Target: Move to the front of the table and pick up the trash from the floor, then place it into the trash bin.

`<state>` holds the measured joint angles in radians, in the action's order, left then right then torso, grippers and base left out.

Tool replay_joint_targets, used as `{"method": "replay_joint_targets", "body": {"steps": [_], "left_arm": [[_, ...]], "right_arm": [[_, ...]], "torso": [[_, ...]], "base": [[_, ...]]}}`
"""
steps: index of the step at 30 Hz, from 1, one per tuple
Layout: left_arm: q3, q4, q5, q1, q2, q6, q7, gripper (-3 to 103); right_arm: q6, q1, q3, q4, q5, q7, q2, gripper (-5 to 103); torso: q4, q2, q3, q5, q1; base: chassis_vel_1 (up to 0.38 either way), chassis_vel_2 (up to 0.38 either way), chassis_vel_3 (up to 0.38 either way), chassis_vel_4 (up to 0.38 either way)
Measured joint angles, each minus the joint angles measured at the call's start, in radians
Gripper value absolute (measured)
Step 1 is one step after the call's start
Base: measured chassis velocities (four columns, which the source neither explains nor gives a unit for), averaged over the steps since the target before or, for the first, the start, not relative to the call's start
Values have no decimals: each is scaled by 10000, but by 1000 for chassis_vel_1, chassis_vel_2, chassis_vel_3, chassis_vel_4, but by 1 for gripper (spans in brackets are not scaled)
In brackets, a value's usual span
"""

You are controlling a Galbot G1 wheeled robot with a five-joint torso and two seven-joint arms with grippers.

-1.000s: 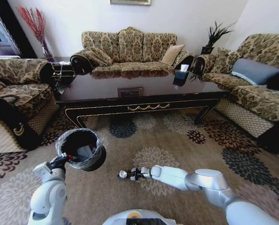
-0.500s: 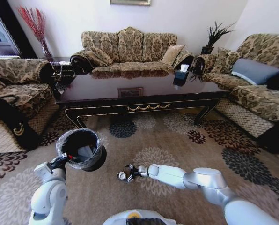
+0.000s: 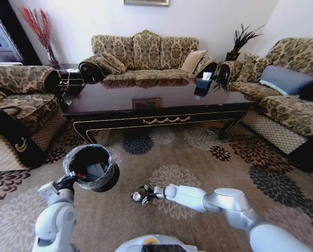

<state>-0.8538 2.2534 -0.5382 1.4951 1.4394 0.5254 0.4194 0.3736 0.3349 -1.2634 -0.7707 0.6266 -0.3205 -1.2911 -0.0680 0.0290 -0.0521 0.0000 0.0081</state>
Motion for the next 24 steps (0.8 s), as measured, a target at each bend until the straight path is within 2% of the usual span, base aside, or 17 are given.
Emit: {"method": "replay_joint_targets", "body": {"steps": [1,4,13,16,24], "left_arm": [[0,0,0,0,0,0,0,3],[8,0,0,0,18,-1,-1,3],[8,-7,14,26,42,-12,0,3],[-4,-1,16,29,28,-17,0,3],[23,-15,17,-10,10,-25,0,3]], "right_arm": [[0,0,0,0,0,0,0,82],[-15,126,-51,70,-35,27,-98,68],[-53,235,-60,112,-43,114,-215,65],[-53,160,-28,58,-14,145,-191,57],[-26,48,45,-46,79,170,-131,54]], "torso": [[0,0,0,0,0],[0,0,0,0,0],[0,0,0,0,0],[1,0,0,0,0],[1,0,0,0,0]], "base": [[0,0,0,0],[0,0,0,0],[0,0,0,0],[0,0,0,0],[0,0,0,0]]}}
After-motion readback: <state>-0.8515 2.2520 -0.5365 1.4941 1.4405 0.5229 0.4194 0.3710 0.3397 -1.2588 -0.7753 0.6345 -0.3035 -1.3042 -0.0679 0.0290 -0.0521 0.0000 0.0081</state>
